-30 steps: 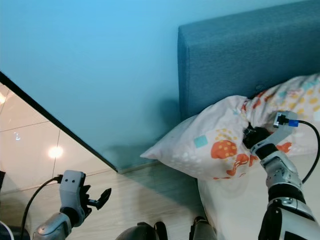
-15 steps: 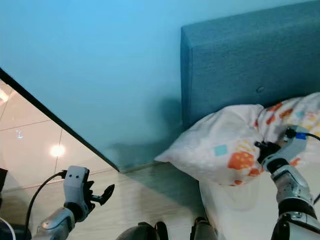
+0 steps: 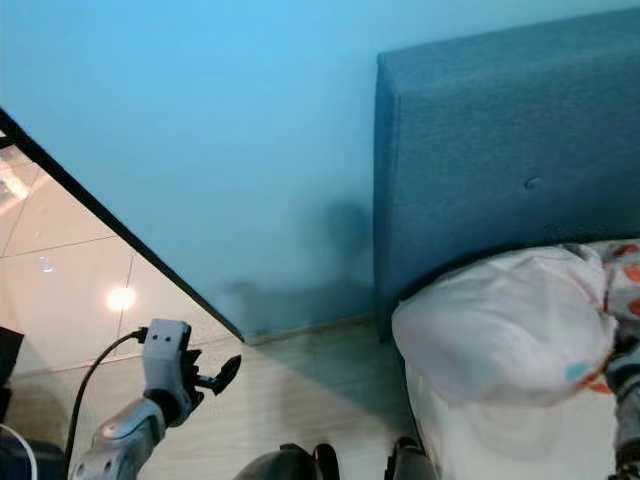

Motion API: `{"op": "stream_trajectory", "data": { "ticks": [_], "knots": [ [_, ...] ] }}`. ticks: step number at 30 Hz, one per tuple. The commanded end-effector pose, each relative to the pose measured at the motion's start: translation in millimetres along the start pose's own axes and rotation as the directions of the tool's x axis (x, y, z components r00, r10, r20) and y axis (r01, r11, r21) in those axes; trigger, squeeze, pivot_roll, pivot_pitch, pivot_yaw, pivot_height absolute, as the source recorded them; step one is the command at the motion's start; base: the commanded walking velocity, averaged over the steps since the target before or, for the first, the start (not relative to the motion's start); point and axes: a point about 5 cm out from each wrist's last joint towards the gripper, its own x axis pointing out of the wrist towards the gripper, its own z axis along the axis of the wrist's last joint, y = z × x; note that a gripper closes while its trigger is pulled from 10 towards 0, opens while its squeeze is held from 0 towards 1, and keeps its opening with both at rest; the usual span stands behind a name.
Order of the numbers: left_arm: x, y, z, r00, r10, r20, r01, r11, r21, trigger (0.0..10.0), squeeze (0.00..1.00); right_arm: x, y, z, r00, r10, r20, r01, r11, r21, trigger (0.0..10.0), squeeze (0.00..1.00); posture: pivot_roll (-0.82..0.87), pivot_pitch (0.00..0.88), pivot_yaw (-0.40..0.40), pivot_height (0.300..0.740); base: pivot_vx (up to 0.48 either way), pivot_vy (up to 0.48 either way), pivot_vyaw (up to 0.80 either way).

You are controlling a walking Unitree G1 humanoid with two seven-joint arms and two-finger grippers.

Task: Clean up the room

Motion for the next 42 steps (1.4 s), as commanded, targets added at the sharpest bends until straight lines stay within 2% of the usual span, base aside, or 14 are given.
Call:
{"op": "stream_trajectory", "data": {
  "ticks": [1, 4, 5, 7, 8, 9, 15, 23, 27, 31, 32, 34, 36, 42],
  "knots": [
    [-1.5, 3.3, -9.4, 0.999, 0.02, -0.026, -0.021, 0.999, -0.032, 10.0, 0.0, -5.8, -13.1, -21.8, 0.988, -0.104, -0.111, 0.095, 0.992, -0.081, 10.0, 1.0, 0.01, 0.204, 0.126, 0.74, 0.0, 0.0, 0.0],
    [3.0, 0.6, -8.1, 1.0, 0.011, -0.021, -0.012, 0.999, -0.042, 10.0, 0.0, -9.8, -14.4, -37.3, 0.974, -0.131, -0.185, 0.113, 0.988, -0.104, 10.0, 0.94, 0.0, 0.182, 0.12, 0.74, 0.0, 0.0, 0.0],
    [6.5, -1.9, -7.0, 1.0, 0.0, -0.017, -0.001, 0.999, -0.049, 10.0, 0.0, -13.6, -14.4, -50.3, 0.959, -0.149, -0.24, 0.125, 0.986, -0.113, 10.0, 0.62, -0.01, 0.175, 0.116, 0.74, 0.0, 0.0, 0.0],
    [6.5, -1.9, -7.0, 1.0, 0.0, -0.017, -0.001, 0.999, -0.049, 10.0, 0.0, -13.6, -14.4, -50.3, 0.959, -0.149, -0.24, 0.125, 0.986, -0.113, 10.0, 0.62, -0.01, 0.175, 0.116, 0.74, 0.0, 0.0, 0.0],
    [9.6, -4.0, -5.8, 1.0, -0.015, -0.013, 0.014, 0.998, -0.054, 10.0, 0.0, -17.9, -16.3, -61.4, 0.944, -0.172, -0.282, 0.143, 0.982, -0.122, 10.0, 0.04, -0.01, 0.163, 0.112, 0.74, 0.0, 0.0, 0.0],
    [12.5, -4.8, -2.6, 1.0, -0.029, -0.002, 0.028, 0.997, -0.068, 10.0, 0.0, -23.1, -23.0, -70.0, 0.926, -0.211, -0.313, 0.18, 0.976, -0.125, 10.0, 0.0, -0.03, 0.153, 0.112, 0.74, 0.0, 0.0, 0.0],
    [19.6, -5.3, 6.4, 0.996, -0.087, 0.026, 0.089, 0.99, -0.107, 10.0, 0.0, -31.8, -39.7, -68.9, 0.91, -0.31, -0.275, 0.271, 0.948, -0.17, 10.0, 0.0, -0.07, 0.14, 0.119, 0.74, 0.0, 0.0, 0.0],
    [26.2, -10.4, 16.7, 0.977, -0.208, 0.056, 0.213, 0.968, -0.133, 10.0, 0.0, -32.3, -39.6, -54.2, 0.911, -0.347, -0.223, 0.303, 0.93, -0.21, 10.0, 0.0, -0.09, 0.116, 0.117, 0.74, 0.0, 0.0, -0.35],
    [27.1, -12.7, 24.2, 0.938, -0.338, 0.074, 0.345, 0.93, -0.123, 10.0, 0.0, -24.2, -19.8, -41.1, 0.933, -0.313, -0.178, 0.279, 0.941, -0.192, 10.0, 0.0, -0.09, 0.098, 0.114, 0.74, 0.0, 0.0, -0.71],
    [27.1, -9.8, 24.2, 0.932, -0.357, 0.059, 0.361, 0.927, -0.101, 10.0, 0.0, -20.1, -0.1, -41.0, 0.948, -0.267, -0.175, 0.235, 0.955, -0.183, 10.0, 0.0, -0.08, 0.089, 0.111, 0.74, 0.0, 0.0, -0.71],
    [28.3, -7.0, 22.3, 0.943, -0.332, 0.04, 0.334, 0.938, -0.095, 10.0, 0.0, -18.5, 12.7, -44.2, 0.955, -0.233, -0.185, 0.199, 0.963, -0.184, 10.0, 0.0, -0.08, 0.084, 0.109, 0.74, 0.0, 0.0, -0.71],
    [28.3, -7.0, 22.3, 0.943, -0.332, 0.04, 0.334, 0.938, -0.095, 10.0, 0.0, -18.5, 12.7, -44.2, 0.955, -0.233, -0.185, 0.199, 0.963, -0.184, 10.0, 0.0, -0.08, 0.084, 0.109, 0.74, 0.0, 0.0, -0.71],
    [31.8, -0.4, 12.9, 0.975, -0.221, -0.017, 0.219, 0.972, -0.085, 10.0, 0.0, -18.2, 42.2, -57.2, 0.963, -0.147, -0.228, 0.103, 0.975, -0.195, 10.0, 0.0, -0.08, 0.077, 0.102, 0.74, 0.0, 0.0, -0.71],
    [30.1, 2.5, -12.9, 0.989, -0.088, -0.116, 0.076, 0.991, -0.107, 10.0, 0.0, -26.7, 76.4, -80.5, 0.952, -0.055, -0.302, -0.01, 0.978, -0.21, 10.0, 0.0, -0.08, 0.066, 0.092, 0.74, 0.0, 0.0, -0.71]
  ]
}}
